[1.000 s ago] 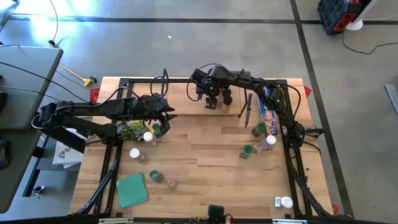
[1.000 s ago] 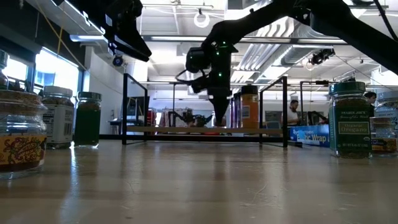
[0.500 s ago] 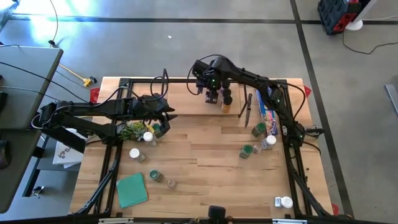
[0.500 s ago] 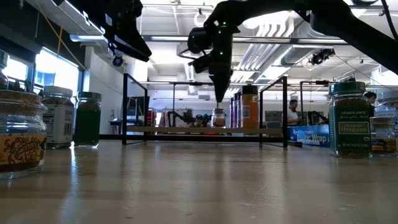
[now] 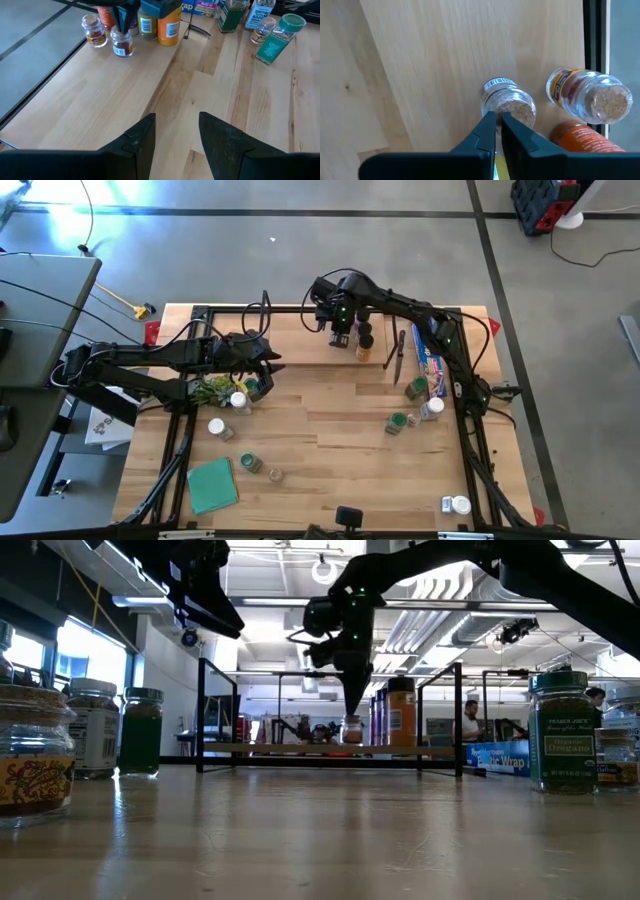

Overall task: Shelf spices
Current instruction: Put the brown seasoning bottle on the shelf align with the other brown seasoning bottle, then adjust the seasoning bottles on the shelf

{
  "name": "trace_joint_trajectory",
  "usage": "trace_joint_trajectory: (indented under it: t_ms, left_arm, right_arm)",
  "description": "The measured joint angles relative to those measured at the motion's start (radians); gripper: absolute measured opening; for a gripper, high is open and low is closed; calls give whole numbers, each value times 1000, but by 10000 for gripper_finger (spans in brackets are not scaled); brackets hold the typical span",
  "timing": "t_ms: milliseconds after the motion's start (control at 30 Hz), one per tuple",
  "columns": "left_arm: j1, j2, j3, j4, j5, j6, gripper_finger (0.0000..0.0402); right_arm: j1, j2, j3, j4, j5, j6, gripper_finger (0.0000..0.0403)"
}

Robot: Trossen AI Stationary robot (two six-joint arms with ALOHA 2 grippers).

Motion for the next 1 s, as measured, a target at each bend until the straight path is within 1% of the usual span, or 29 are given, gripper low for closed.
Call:
trace_joint_trajectory:
  t_ms: [533, 667, 800, 867, 1000]
  left_arm:
    - [0, 0, 0, 2, 0, 0, 145]
    - [0, 0, 0, 2, 0, 0, 145]
    - [0, 0, 0, 2, 0, 0, 145]
    - [0, 0, 0, 0, 0, 0, 145]
    - [0, 0, 0, -3, 6, 0, 145]
  right_arm:
    - [-32, 0, 0, 15, 15, 0, 12]
    - [-29, 4, 37, 7, 15, -5, 12]
    - [-26, 3, 123, -25, 15, -7, 12]
    - [-24, -36, 97, -22, 13, -11, 12]
    - [-33, -119, 85, -114, 0, -28, 12]
